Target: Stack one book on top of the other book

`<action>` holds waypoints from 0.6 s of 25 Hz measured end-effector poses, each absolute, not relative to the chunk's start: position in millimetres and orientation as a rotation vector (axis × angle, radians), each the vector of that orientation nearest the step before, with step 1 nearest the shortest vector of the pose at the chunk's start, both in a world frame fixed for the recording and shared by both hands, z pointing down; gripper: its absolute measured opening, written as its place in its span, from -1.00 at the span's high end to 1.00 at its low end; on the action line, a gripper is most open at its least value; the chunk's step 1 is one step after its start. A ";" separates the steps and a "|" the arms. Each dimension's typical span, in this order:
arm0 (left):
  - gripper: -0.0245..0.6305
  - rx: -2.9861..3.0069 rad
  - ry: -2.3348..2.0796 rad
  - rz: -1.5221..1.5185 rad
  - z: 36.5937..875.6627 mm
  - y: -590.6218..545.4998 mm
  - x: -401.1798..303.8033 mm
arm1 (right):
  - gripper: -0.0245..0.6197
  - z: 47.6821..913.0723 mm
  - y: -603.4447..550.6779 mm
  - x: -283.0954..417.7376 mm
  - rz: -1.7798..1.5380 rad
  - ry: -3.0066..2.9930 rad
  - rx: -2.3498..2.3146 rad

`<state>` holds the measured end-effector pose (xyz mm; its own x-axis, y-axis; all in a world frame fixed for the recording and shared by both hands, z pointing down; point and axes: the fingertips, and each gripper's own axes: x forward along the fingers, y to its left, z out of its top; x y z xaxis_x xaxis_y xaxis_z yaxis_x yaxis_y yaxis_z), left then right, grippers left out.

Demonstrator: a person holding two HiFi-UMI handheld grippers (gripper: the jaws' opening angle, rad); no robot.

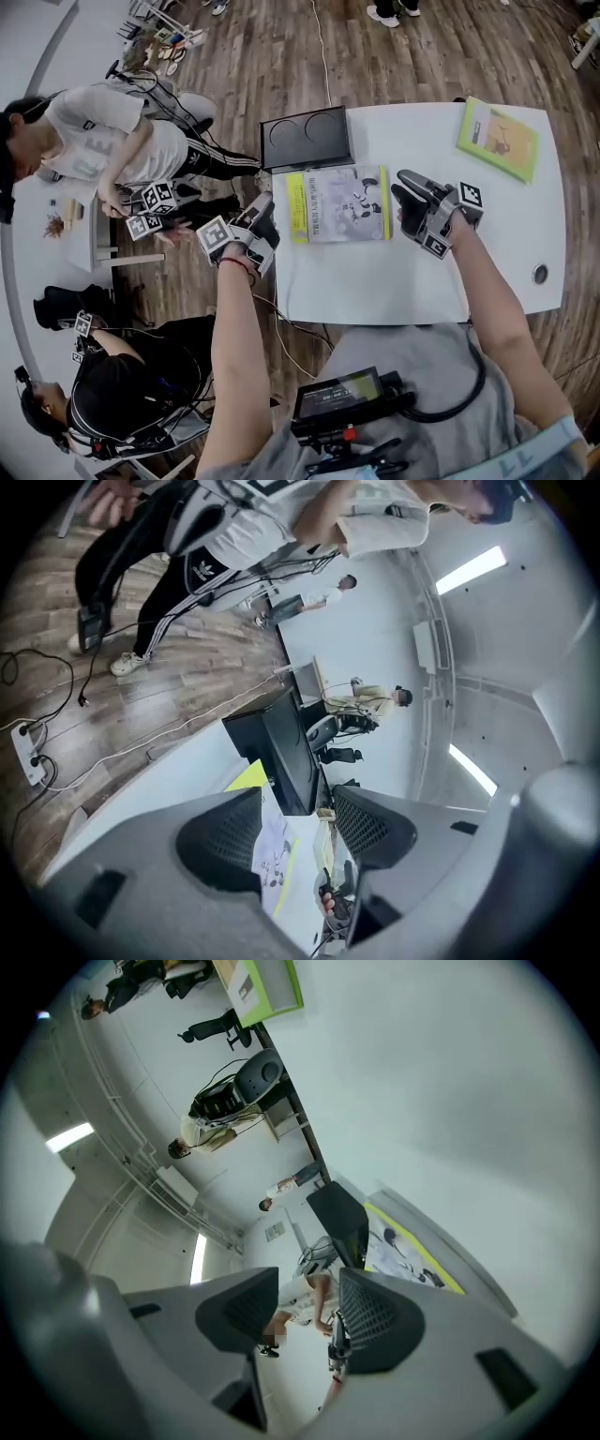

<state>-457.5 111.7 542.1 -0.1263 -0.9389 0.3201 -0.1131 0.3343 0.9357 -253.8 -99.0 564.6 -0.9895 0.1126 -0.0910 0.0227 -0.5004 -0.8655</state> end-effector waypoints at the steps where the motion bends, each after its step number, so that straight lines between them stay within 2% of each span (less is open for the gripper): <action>1: 0.23 0.999 -1.527 -0.957 545.5 108.1 -451.2 | 0.36 568.8 -100.9 -249.9 2.663 -1.541 -0.217; 15: 0.23 1.113 -1.470 -0.923 533.8 92.4 -386.1 | 0.36 553.0 -94.0 -219.6 2.572 -1.601 -0.294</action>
<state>-386.1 92.4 533.8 -0.0432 -0.9612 0.2725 -0.1719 0.2759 0.9457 -219.6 -94.0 553.0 -0.9766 0.1834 -0.1118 0.0194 -0.4433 -0.8962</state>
